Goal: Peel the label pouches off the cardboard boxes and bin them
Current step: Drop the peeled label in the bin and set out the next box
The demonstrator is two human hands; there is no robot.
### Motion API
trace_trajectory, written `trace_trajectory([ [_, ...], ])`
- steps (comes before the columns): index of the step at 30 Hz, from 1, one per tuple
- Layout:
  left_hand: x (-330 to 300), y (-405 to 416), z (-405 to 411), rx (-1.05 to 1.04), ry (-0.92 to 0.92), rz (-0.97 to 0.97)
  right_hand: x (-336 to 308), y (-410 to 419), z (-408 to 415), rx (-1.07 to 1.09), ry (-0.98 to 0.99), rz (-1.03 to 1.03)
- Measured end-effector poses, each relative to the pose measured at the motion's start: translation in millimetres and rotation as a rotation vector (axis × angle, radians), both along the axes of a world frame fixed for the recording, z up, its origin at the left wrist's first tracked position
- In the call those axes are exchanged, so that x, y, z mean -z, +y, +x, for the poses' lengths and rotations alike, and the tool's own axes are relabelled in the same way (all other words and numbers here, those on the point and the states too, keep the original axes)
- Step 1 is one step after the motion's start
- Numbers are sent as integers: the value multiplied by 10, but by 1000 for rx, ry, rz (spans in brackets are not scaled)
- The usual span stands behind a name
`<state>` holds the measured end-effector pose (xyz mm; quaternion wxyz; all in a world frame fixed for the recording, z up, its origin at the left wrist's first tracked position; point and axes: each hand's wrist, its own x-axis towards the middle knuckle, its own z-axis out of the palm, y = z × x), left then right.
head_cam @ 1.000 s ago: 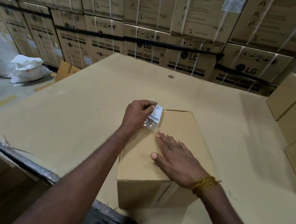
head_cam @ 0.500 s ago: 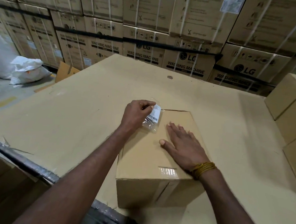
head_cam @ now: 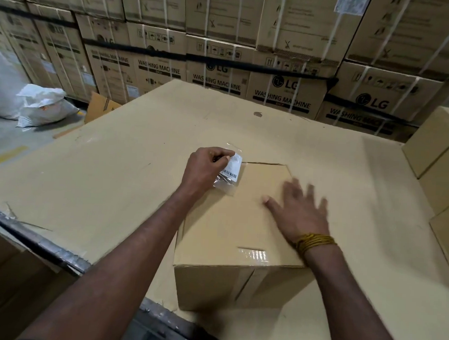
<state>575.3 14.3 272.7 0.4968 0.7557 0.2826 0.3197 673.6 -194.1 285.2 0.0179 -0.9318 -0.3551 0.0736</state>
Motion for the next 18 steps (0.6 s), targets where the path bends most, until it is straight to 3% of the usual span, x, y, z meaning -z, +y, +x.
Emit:
trace_trajectory([
  [3,-26,-20,-5,-13,18,13,-76,-107,44,166,33,91],
  [6,-43,-39,-10,-12,27,17,-90,-89,-306,-154,94,231],
  [8,-42,-42,-28,9,9,-17,-70,-33,-536,-466,173,182],
  [10,-56,-48,-66,34,-7,-51,-30,9,-536,-604,182,127],
  [12,-79,-51,-95,57,-21,-91,8,29,-297,-453,135,139],
  [15,-87,-55,-125,71,-12,-105,-37,-48,98,-11,57,92],
  [18,-89,-119,-183,64,25,-66,-103,-104,6,44,56,215],
])
